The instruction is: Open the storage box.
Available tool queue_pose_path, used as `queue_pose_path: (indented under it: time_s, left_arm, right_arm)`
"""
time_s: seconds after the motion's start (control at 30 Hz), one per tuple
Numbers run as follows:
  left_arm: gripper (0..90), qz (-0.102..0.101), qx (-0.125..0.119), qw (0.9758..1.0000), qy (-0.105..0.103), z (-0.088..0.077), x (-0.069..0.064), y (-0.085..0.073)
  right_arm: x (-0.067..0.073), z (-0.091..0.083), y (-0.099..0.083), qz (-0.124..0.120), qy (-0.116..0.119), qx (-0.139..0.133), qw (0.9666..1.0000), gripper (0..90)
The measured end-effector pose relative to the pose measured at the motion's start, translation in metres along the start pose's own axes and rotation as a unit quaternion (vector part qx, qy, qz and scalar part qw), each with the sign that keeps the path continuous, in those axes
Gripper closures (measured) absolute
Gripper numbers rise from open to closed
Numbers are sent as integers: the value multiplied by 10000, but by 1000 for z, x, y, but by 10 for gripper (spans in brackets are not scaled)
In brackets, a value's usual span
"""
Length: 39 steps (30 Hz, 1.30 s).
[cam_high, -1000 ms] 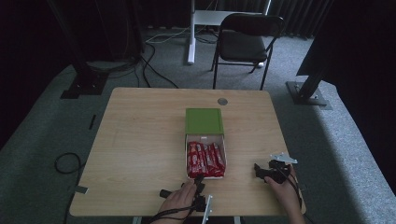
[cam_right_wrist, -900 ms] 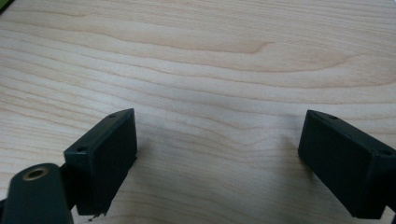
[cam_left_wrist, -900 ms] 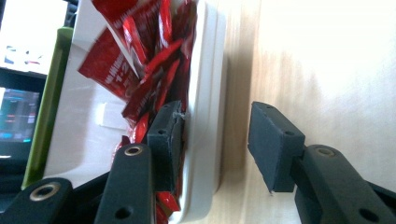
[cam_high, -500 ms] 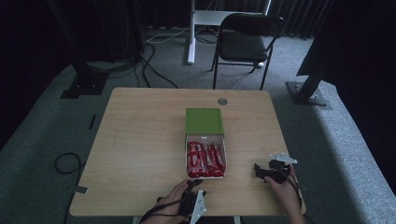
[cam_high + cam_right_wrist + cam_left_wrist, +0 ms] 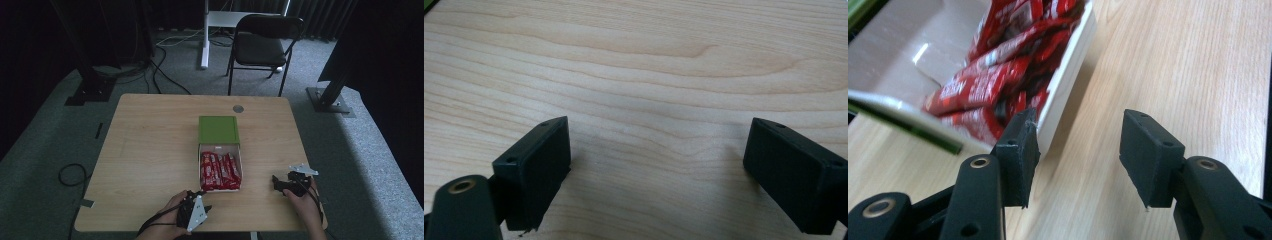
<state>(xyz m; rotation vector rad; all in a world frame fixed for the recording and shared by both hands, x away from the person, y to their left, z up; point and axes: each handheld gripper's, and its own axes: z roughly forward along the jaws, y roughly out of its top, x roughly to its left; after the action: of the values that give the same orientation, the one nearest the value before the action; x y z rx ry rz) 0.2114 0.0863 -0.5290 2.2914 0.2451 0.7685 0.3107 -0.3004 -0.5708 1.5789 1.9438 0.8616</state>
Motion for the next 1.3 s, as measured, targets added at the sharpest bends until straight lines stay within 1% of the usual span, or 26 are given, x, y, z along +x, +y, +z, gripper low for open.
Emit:
queue_pose_path:
  time_s: [0.1, 0.2, 0.3, 0.37, 0.5, 0.53, 0.57, 0.63, 0.67, 0.7, 0.73, 0.8, 0.83, 0.9, 0.93, 1.0, 1.07, 1.1, 1.13, 1.17, 1.23, 1.27, 1.3]
  left_arm:
    - [505, -177, 30, 9998, -20, -4, 4, -7]
    - [505, -277, 107, 9996, 37, -8, 9, -13]
    - [505, -468, 82, 9988, 108, -11, 15, -19]
    - [505, -560, 101, 9983, 144, -14, 19, -24]
    - [500, -800, 82, 9965, 229, -17, 27, -32]
    - [500, -903, 94, 9955, 285, -19, 31, -36]
    - [500, -903, 94, 9955, 285, -19, 31, -36]
    - [500, -971, 126, 9944, 406, -21, 35, -40]
    - [495, -1027, 116, 9937, 424, -21, 37, -42]
    - [476, -1027, 116, 9937, 424, -21, 37, -42]
    - [476, -1158, 115, 9923, 429, -21, 41, -47]
    - [460, -1257, 125, 9910, 446, -22, 44, -51]
    - [435, -1308, 130, 9903, 450, -22, 46, -52]
    - [428, -1384, 140, 9891, 484, -24, 49, -55]
    - [422, -1463, 139, 9879, 500, -24, 50, -57]
    - [420, -1516, 149, 9869, 537, -25, 53, -60]
    - [408, -1652, 191, 9844, 569, -26, 56, -64]
    - [388, -1728, 188, 9830, 594, -27, 57, -66]
    - [381, -1802, 156, 9815, 629, -27, 59, -68]
    - [365, -1906, 152, 9796, 618, -28, 60, -69]
    - [338, -2029, 143, 9769, 664, -29, 63, -73]
    - [328, -2056, 164, 9760, 693, -30, 65, -74]
    - [310, -2132, 165, 9744, 701, -30, 66, -76]
  right_arm:
    - [0, 0, 0, 1, 1, 1, 10000, 113]
    - [0, 0, 0, 1, 1, 1, 10000, 113]
    - [0, 0, 0, -1, 0, 0, 10000, 113]
    - [0, 0, 0, -3, 0, -1, 10000, 113]
    - [0, 0, 0, -2, 0, 0, 10000, 113]
    - [0, 0, 0, -2, 0, -1, 10000, 113]
    - [0, 0, 0, -2, 0, -1, 10000, 113]
    - [0, 0, 0, -3, -1, -1, 10000, 113]
    - [0, 0, 0, -5, 0, -2, 10000, 113]
    - [0, 0, 0, -5, 0, -2, 10000, 113]
    - [0, 0, 0, -2, 0, -1, 10000, 113]
    - [0, 0, 0, -2, 0, -1, 10000, 113]
    - [0, 0, 0, -3, 0, -1, 10000, 113]
    - [0, 0, 0, -2, 0, -1, 10000, 113]
    - [0, 0, 0, -2, 0, -1, 10000, 113]
    - [0, 0, 0, -3, 0, 0, 10000, 113]
    - [0, 0, 0, -4, 0, -1, 10000, 113]
    - [0, 0, 0, -2, 0, 0, 10000, 113]
    - [0, 0, 0, -2, 0, 0, 10000, 113]
    - [0, 0, 0, -3, 0, 0, 10000, 113]
    - [0, 0, 0, -5, 0, 0, 10000, 113]
    - [0, 0, 0, -6, 0, 0, 10000, 113]
    - [0, 0, 0, -4, 0, 0, 10000, 113]
